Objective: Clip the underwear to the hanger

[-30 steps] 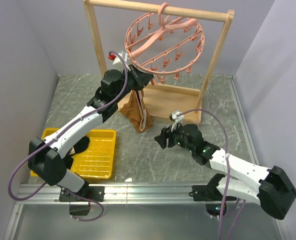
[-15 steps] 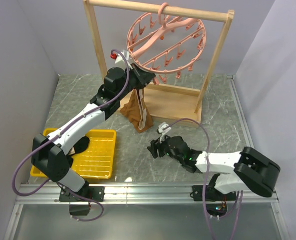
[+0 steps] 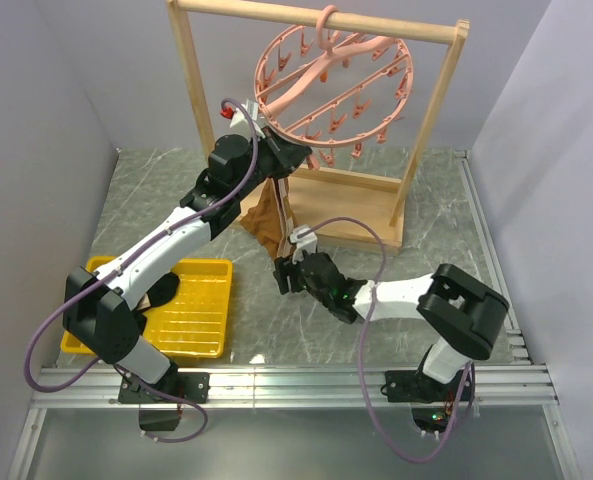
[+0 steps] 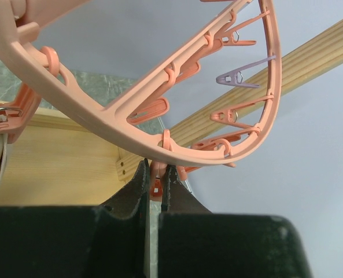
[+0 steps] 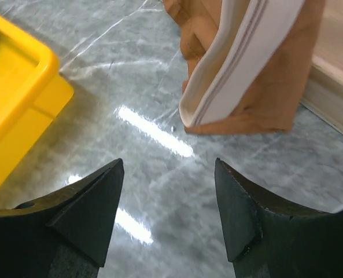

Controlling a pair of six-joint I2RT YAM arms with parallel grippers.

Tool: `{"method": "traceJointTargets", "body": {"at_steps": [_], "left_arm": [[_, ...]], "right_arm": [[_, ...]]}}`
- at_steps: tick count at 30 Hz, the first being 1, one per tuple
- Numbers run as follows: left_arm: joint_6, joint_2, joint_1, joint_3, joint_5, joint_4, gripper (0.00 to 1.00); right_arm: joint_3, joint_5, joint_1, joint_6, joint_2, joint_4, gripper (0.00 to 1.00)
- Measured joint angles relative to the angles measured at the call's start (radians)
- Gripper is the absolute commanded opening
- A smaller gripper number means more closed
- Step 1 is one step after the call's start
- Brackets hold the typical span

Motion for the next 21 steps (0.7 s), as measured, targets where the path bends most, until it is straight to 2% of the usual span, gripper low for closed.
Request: {"method": "traceJointTargets", "body": {"at_steps": [7,12,15,21], "left_arm": [[-0.005,0.0,0.0,0.0,0.0,-0.003,0.0],[-0.006,0.0,0.0,0.0,0.002,-0.003,0.0],[-0.007,0.0,0.0,0.0,0.005,-0.003,0.0],[-0.01,0.0,0.0,0.0,0.008,-0.003,0.0]], "right_arm": [[0.103,0.056,0.008,0.048,0.129,-0.051,0.72],[0.161,0.093,0.008,0.063,0.182,-0.08,0.69],[0.171,0.107,0.004,0.067,0.183,-0.083,0.63],[0.171,0.119,-0.02,0.058,0.193,-0.074,0.38]]}}
